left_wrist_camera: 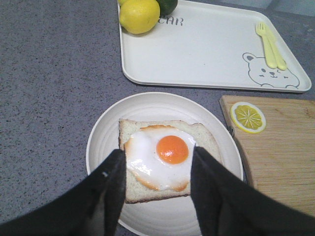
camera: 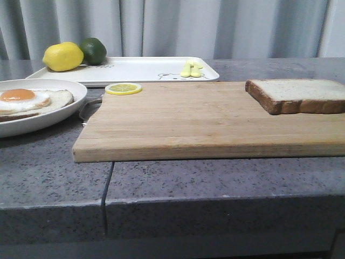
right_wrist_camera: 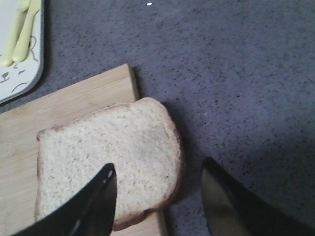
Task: Place bread and move sandwich to tray
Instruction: 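Close the right gripper on the bread slice's edge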
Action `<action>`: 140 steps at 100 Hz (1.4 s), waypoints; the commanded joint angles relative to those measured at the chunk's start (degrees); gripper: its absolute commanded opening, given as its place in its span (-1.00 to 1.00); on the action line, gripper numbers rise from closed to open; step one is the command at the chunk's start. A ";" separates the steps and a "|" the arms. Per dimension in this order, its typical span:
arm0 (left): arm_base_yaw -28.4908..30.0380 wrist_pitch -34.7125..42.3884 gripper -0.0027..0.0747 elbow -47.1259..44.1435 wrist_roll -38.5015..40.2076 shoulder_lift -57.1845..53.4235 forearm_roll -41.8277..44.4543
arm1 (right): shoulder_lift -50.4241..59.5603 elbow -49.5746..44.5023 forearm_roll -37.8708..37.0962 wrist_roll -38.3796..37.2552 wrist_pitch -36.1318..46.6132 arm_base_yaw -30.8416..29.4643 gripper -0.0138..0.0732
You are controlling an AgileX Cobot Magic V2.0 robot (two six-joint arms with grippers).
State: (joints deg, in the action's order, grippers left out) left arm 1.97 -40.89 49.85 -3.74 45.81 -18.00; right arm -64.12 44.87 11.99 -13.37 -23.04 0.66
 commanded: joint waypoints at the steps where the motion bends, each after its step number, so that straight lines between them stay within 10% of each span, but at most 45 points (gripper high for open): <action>1: -0.12 3.45 -0.18 2.02 -0.20 -0.06 -1.45 | -0.04 2.07 0.98 -0.07 4.79 -1.15 0.24; 140: -0.12 3.88 -0.21 2.02 -0.20 -0.06 -1.45 | -12.10 2.07 10.52 0.10 8.61 -1.15 0.24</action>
State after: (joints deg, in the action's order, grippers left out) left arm 1.97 -40.89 49.85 -3.74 45.81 -18.03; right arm -77.41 44.96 21.55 -13.59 -17.76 -0.05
